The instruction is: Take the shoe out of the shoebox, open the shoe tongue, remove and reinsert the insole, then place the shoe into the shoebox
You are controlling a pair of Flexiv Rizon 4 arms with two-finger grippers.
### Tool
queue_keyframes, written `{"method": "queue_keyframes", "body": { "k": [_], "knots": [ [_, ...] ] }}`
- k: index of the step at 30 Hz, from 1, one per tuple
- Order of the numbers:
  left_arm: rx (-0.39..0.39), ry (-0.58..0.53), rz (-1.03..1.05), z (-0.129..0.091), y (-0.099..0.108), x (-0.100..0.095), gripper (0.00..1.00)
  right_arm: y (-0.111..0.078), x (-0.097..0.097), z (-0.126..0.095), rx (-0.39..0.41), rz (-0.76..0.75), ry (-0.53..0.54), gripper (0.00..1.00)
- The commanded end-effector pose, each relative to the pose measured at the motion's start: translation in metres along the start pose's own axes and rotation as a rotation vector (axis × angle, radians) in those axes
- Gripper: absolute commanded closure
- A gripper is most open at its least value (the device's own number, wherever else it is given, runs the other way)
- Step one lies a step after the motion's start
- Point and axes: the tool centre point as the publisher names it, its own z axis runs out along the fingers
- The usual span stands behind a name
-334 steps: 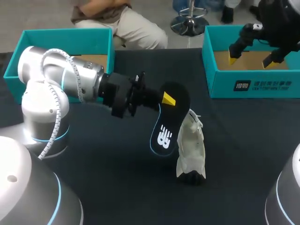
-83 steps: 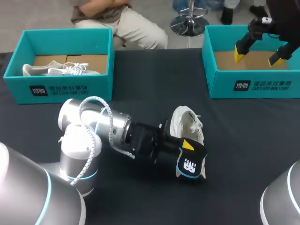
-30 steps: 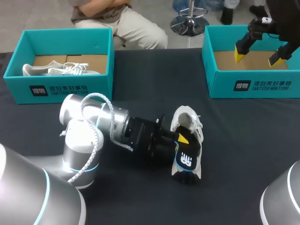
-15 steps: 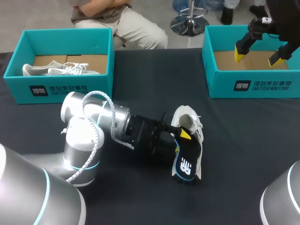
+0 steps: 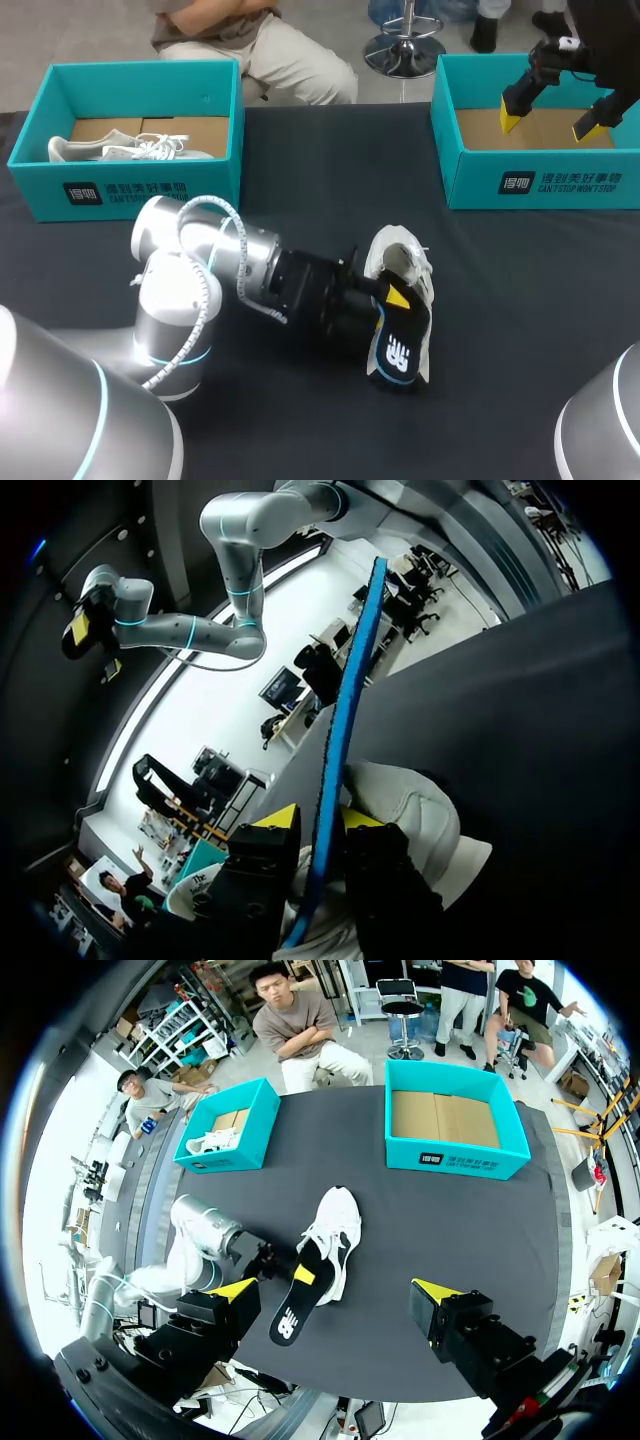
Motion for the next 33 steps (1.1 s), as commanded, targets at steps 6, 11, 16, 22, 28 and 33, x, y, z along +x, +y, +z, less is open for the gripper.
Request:
{"method": "queue_keyframes", "body": {
  "k": [6, 11, 16, 22, 28, 33],
  "knots": [
    [-0.014, 0.020, 0.003, -0.010, -0.010, 0.005, 0.74, 0.003, 0.002, 0.000, 0.006, 0.001, -0.003, 0.00],
    [-0.024, 0.021, 0.006, -0.014, -0.010, 0.005, 0.75, 0.003, 0.002, 0.000, 0.006, 0.001, -0.003, 0.00],
    [-0.025, 0.021, 0.007, -0.014, -0.010, 0.006, 1.00, 0.003, 0.002, 0.000, 0.006, 0.001, -0.003, 0.00],
    [-0.023, 0.030, 0.003, -0.010, -0.008, 0.009, 1.00, 0.003, 0.002, 0.000, 0.006, 0.001, -0.003, 0.00],
    [-0.021, 0.030, 0.003, -0.008, -0.002, 0.006, 1.00, 0.003, 0.002, 0.000, 0.006, 0.001, -0.003, 0.00],
    [-0.032, 0.024, 0.000, -0.009, 0.008, 0.004, 1.00, 0.003, 0.002, 0.000, 0.006, 0.001, -0.003, 0.00]
  ]
}}
